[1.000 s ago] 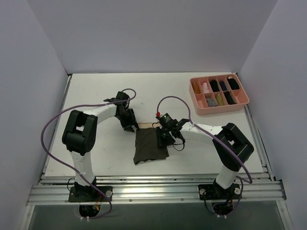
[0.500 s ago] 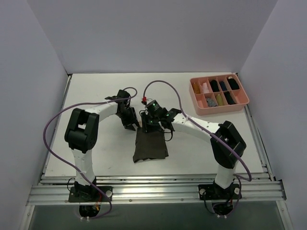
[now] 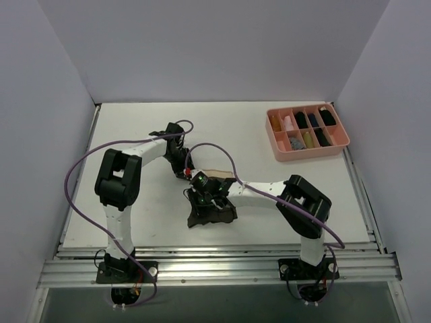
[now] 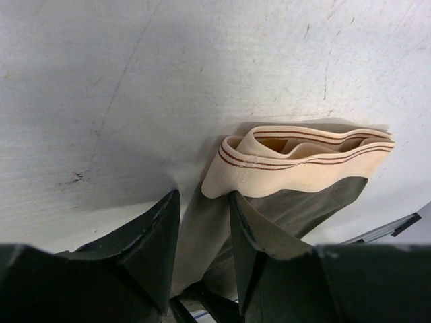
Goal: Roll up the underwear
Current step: Fold the underwear
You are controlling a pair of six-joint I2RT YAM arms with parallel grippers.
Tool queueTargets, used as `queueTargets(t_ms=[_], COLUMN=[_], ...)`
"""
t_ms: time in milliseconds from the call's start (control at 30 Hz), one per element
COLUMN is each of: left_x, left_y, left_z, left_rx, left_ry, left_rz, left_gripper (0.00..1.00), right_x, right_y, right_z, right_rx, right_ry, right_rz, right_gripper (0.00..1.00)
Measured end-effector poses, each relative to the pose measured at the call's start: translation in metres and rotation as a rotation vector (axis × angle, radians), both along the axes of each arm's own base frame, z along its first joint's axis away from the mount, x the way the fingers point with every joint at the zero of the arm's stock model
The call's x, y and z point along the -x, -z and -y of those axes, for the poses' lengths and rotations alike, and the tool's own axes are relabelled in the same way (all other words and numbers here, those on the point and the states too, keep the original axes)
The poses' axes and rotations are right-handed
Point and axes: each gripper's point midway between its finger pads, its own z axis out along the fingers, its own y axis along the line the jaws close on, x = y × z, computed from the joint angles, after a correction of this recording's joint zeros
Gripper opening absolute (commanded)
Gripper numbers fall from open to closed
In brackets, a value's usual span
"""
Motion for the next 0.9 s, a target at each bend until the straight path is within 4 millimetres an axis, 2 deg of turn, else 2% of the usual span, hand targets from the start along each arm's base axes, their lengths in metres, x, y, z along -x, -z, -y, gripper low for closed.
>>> queueTargets(t_ms=[133,333,467,600,667,733,800,900], left_x=[-0.005,-0.023,-0.026,-0.026,-0.027,-0.028,-0.030,-0.023], left_y=[0.001,0.000,-0.001,-0.002,-0.003,-0.008,-0.020,-0.044], left_z=[0.001,0.008,0.008,0.008,0.005,-0.002,-0.010,-0.026], left_rx=[0.000,0.022,0.026,0.027,0.012,-0.010,-0.016,-0.010], left_ry=[-0.003,-0.002,0.000,0.000,-0.002,-0.015,-0.032,-0.050], left_rz=[-0.011,0.001,0.005,0.008,0.017,0.025,0.050,0.097], left_gripper=[0.44,0.44,0.44,0.44,0.44,0.45,0.45,0.45], right_x=[0.005,0.018,0.026,0.023,0.016,-0.001,-0.024,-0.054], right_y=[0.001,0.001,0.001,-0.001,-0.007,-0.018,-0.034,-0.065], right_z=[0.004,0.004,0.002,0.009,0.012,0.015,0.019,0.039], right_rx=[-0.001,0.008,0.011,0.046,0.060,0.057,0.034,-0.012], right_ry=[0.010,0.005,0.000,0.021,0.041,0.080,0.132,0.220], right_rz=[0.030,0.048,0.041,0.027,0.019,0.021,0.035,0.066], right_gripper=[0.23,0.22,0.22,0.23,0.23,0.23,0.23,0.24])
